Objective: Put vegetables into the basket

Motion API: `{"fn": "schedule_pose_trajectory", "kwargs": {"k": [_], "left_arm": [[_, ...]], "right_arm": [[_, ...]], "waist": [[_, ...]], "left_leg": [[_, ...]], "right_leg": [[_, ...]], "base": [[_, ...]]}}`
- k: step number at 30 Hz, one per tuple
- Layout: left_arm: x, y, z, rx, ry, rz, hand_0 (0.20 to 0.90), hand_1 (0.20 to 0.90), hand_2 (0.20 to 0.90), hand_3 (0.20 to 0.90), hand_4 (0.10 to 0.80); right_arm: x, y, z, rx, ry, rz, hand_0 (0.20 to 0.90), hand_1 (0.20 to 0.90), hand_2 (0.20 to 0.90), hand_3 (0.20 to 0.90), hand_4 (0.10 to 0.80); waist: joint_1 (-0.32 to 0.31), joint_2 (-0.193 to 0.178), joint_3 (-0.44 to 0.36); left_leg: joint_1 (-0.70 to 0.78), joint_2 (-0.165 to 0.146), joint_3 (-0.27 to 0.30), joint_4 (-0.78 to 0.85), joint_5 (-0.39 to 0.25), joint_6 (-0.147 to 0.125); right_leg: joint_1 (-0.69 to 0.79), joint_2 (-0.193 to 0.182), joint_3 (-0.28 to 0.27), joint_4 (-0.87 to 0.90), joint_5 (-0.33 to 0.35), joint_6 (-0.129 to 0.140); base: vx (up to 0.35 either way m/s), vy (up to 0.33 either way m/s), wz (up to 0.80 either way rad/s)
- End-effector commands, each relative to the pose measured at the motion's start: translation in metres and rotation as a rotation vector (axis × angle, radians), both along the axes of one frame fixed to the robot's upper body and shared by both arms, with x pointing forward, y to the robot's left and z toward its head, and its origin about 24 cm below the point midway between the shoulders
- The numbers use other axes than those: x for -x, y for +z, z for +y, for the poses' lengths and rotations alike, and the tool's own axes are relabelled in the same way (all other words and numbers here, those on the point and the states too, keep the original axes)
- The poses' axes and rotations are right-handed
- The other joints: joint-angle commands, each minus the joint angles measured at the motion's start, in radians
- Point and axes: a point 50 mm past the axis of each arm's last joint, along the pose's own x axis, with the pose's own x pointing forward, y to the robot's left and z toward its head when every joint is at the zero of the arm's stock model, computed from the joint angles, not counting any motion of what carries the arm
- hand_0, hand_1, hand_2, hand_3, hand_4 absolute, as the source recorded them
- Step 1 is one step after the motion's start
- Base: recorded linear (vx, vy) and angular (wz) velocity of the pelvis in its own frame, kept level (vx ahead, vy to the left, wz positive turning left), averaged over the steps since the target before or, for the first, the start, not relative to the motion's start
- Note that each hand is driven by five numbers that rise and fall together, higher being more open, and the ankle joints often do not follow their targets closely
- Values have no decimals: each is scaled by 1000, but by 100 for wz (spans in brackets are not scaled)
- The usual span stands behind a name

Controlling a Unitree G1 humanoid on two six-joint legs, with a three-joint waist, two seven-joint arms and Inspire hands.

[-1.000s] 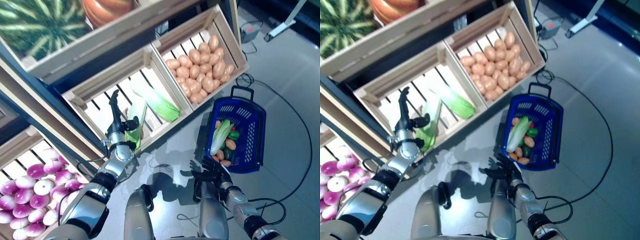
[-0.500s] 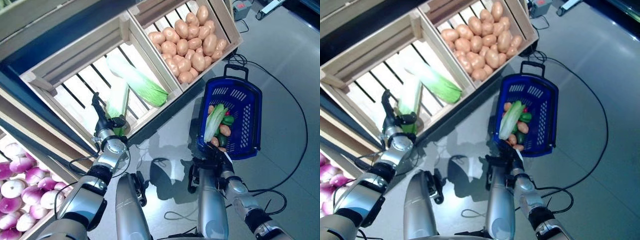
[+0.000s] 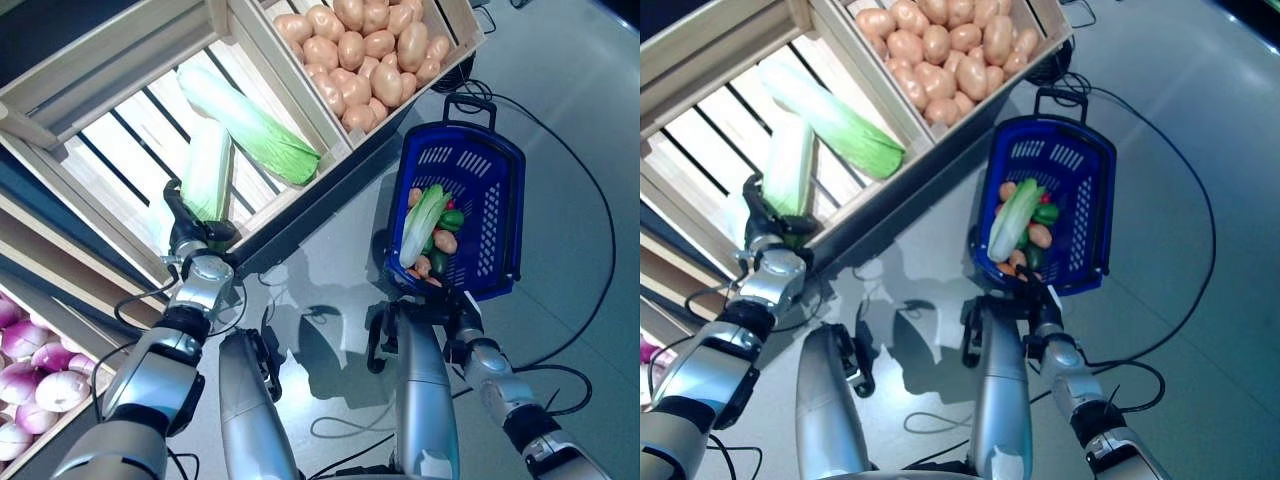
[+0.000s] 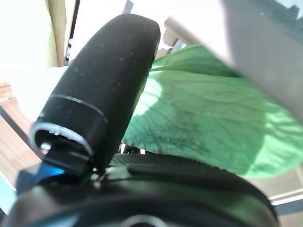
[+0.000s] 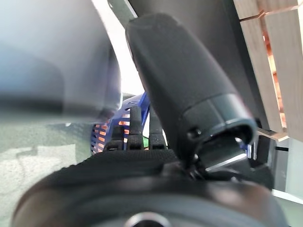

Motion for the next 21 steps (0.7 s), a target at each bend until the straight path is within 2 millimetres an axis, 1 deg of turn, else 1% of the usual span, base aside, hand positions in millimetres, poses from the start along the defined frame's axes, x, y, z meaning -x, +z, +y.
{"fn": "schedule_pose_trajectory", "kwargs": {"k": [1,5,6,10,11,12,13,14,18,21], "left_arm": [[4,-18,17,102,-62,214,900,900,900,900,800],[15,-30,32,164,25,274,900,900,900,900,800],[18,-34,36,173,45,292,900,900,900,900,800],[23,-39,41,183,61,317,900,900,900,900,800],[23,-40,42,194,48,319,726,726,726,726,684],[23,-39,42,195,39,312,425,425,425,425,483],[22,-39,42,198,36,309,425,425,425,425,483],[22,-37,42,199,29,299,300,300,300,300,400],[20,-29,43,178,49,235,300,300,300,300,400],[20,-30,42,171,54,224,300,300,300,300,400]], "right_arm": [[14,-4,-8,-21,-50,26,900,900,900,900,800],[13,0,-9,-22,-41,5,900,900,900,900,800],[13,0,-10,-24,-42,3,900,900,900,900,800],[13,-1,-10,-28,-47,0,900,900,900,900,800],[13,-1,-10,-27,-53,-1,900,900,900,900,800],[12,-1,-11,-25,-56,-3,900,900,900,900,800],[12,0,-11,-25,-56,-4,900,900,900,900,800],[11,1,-11,-26,-58,-8,900,900,900,900,800],[10,3,-9,-33,-70,-20,900,900,900,900,800],[9,3,-9,-36,-75,-27,900,900,900,900,800]], "waist": [[-26,0,-26],[-32,-1,-21],[-33,0,-22],[-33,-1,-21],[-32,-1,-21],[-32,0,-22],[-31,1,-22],[-30,2,-22],[-25,4,-23],[-24,5,-31]], "left_leg": [[-10,9,22,-10,-23,18],[-37,15,20,10,-25,21],[-42,18,20,15,-26,21],[-50,24,16,29,-31,21],[-52,28,14,35,-33,20],[-54,30,13,38,-35,19],[-55,30,13,40,-35,19],[-57,30,12,43,-37,20],[-48,24,13,38,-37,21],[-30,23,16,22,-33,24]], "right_leg": [[35,-31,41,28,-25,73],[7,-33,44,48,-25,75],[1,-34,45,54,-27,75],[-10,-40,47,70,-30,75],[-14,-43,49,77,-32,75],[-16,-45,50,81,-34,75],[-17,-46,50,83,-34,75],[-18,-47,53,86,-36,76],[-10,-51,51,81,-35,77],[8,-53,47,62,-33,76]], "base": [[-3,-8,-13],[2,-7,34],[6,-15,-10],[9,-16,-29],[12,-8,-6],[0,0,0],[6,-1,4],[0,-5,5],[0,-10,5],[1,-1,11]]}}
